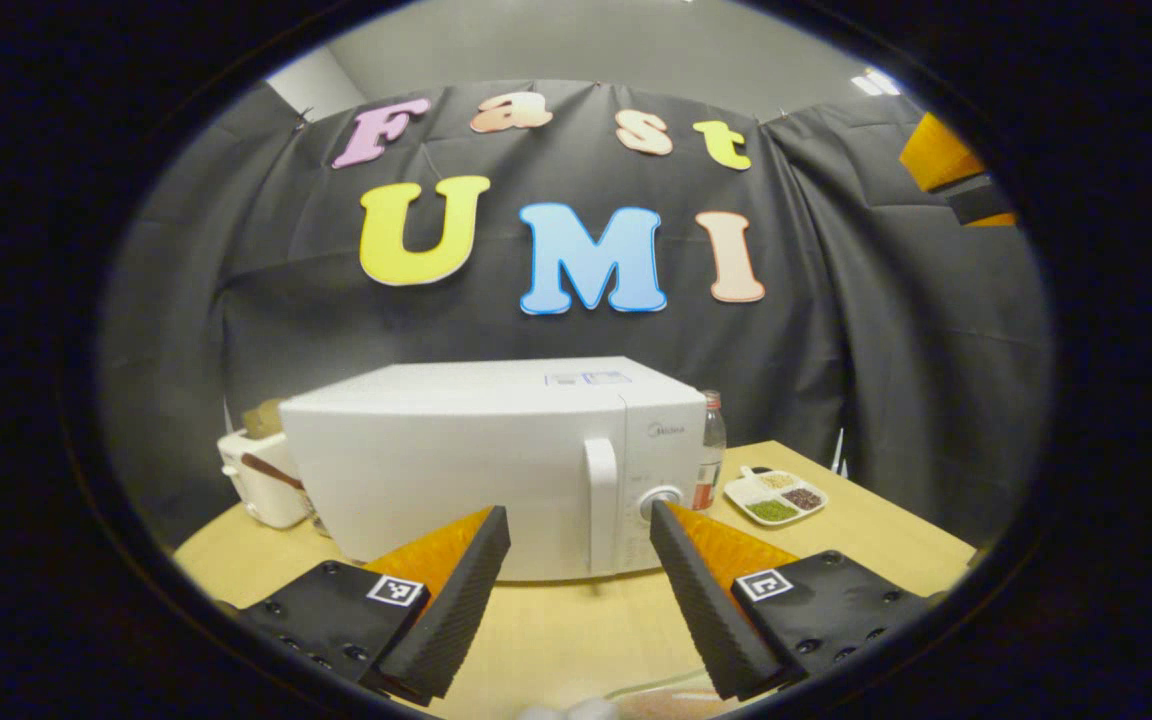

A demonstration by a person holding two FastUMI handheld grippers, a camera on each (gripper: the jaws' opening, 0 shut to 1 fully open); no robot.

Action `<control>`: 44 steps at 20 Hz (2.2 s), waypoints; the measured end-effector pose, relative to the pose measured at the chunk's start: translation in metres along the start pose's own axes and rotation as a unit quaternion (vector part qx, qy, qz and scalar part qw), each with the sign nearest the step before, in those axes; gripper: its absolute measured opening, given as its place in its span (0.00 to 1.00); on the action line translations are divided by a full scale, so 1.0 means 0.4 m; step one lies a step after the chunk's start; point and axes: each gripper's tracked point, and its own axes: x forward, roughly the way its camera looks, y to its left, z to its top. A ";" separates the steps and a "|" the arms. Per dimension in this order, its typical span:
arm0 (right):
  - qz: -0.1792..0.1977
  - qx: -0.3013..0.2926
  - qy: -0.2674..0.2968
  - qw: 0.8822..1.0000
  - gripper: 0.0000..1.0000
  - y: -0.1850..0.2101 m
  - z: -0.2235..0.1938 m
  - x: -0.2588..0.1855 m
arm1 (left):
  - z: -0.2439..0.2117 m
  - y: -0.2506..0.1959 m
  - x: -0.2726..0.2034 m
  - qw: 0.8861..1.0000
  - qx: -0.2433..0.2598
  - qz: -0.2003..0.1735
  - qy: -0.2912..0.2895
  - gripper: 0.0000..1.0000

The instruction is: Open the microwave oven with the left hand, put the food in, and close the microwave oven.

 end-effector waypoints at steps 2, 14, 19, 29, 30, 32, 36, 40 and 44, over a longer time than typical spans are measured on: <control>0.000 -0.003 0.006 1.000 0.98 -0.017 -0.019 0.025 | -0.018 -0.010 0.079 1.000 -0.006 0.012 -0.005 0.95; 0.019 -0.027 0.025 0.999 0.98 -0.026 -0.079 0.114 | -0.042 -0.008 0.247 0.999 -0.008 0.030 -0.031 0.95; 0.021 -0.032 0.031 0.999 0.98 -0.026 -0.099 0.118 | -0.050 -0.008 0.248 0.999 0.015 0.035 -0.031 0.36; 0.034 -0.031 0.039 0.998 0.98 0.012 -0.125 0.095 | -0.045 -0.005 0.239 1.000 -0.002 0.011 -0.025 0.27; 0.037 -0.032 0.037 0.998 0.98 0.018 -0.122 0.089 | -0.046 -0.006 0.236 1.000 -0.005 0.007 -0.023 0.27; 0.037 -0.037 0.035 0.998 0.98 0.023 -0.116 0.080 | -0.046 -0.006 0.231 1.000 -0.007 0.001 -0.020 0.26; 0.044 -0.027 0.029 0.998 0.98 0.039 -0.105 0.064 | -0.064 0.009 0.078 0.999 0.019 0.006 -0.044 0.23; 0.075 -0.016 0.044 0.996 0.98 0.104 -0.121 0.055 | -0.116 0.070 -0.094 1.000 0.017 -0.007 -0.008 0.23; 0.111 -0.015 0.038 0.993 0.98 0.205 -0.104 0.042 | -0.129 0.153 -0.237 0.999 0.038 0.006 0.003 0.31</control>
